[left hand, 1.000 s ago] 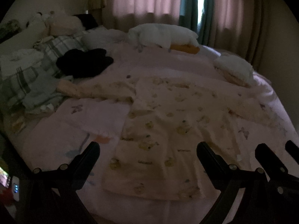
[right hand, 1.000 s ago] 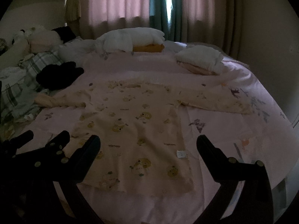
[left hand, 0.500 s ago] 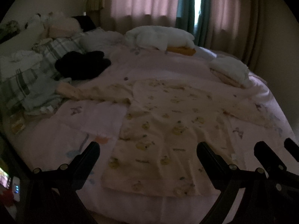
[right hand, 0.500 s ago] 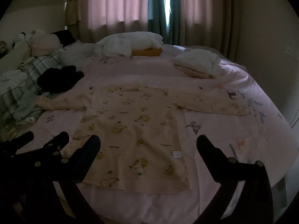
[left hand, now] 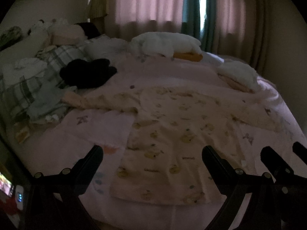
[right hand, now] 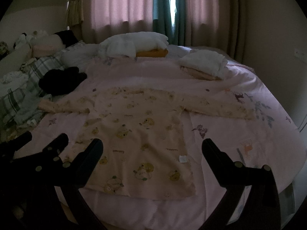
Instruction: Fold small clothes
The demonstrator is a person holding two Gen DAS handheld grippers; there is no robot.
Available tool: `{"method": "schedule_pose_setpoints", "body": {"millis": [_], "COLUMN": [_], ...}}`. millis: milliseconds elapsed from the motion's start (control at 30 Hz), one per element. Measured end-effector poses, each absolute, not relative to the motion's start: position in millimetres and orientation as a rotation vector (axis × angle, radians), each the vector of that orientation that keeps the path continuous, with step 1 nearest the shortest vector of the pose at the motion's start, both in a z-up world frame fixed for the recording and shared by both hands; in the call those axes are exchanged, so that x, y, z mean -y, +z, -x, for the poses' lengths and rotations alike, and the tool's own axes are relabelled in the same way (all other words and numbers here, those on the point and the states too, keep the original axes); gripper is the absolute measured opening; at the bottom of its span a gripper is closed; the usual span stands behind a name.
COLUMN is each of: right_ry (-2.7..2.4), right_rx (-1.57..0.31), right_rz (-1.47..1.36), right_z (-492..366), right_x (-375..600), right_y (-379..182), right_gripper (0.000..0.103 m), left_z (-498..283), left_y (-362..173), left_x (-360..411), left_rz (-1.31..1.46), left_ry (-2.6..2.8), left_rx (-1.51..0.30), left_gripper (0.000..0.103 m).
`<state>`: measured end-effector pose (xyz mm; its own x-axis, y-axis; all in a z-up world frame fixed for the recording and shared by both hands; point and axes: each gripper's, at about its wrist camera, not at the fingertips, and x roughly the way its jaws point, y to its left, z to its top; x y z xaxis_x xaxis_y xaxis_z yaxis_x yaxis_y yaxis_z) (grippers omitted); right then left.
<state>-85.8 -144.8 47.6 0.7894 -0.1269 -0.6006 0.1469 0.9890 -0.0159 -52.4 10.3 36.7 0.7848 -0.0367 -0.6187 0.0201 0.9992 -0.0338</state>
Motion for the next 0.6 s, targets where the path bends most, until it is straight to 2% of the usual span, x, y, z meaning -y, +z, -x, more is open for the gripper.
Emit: {"method": "schedule_pose_setpoints", "body": {"millis": [600], "right_ry": [-0.132], "right_rx": [-0.678], "right_rz": [-0.059], "right_z": [79.6], "right_x": [148.4], "right_y": [38.6], "right_gripper": [0.103], "left_z": [49.0], "left_y": [38.6], "left_x": [-6.7], "left_rz": [0.02], "left_ry": [-0.038], "left_rx": [-0.657], "left_gripper": [0.102]}}
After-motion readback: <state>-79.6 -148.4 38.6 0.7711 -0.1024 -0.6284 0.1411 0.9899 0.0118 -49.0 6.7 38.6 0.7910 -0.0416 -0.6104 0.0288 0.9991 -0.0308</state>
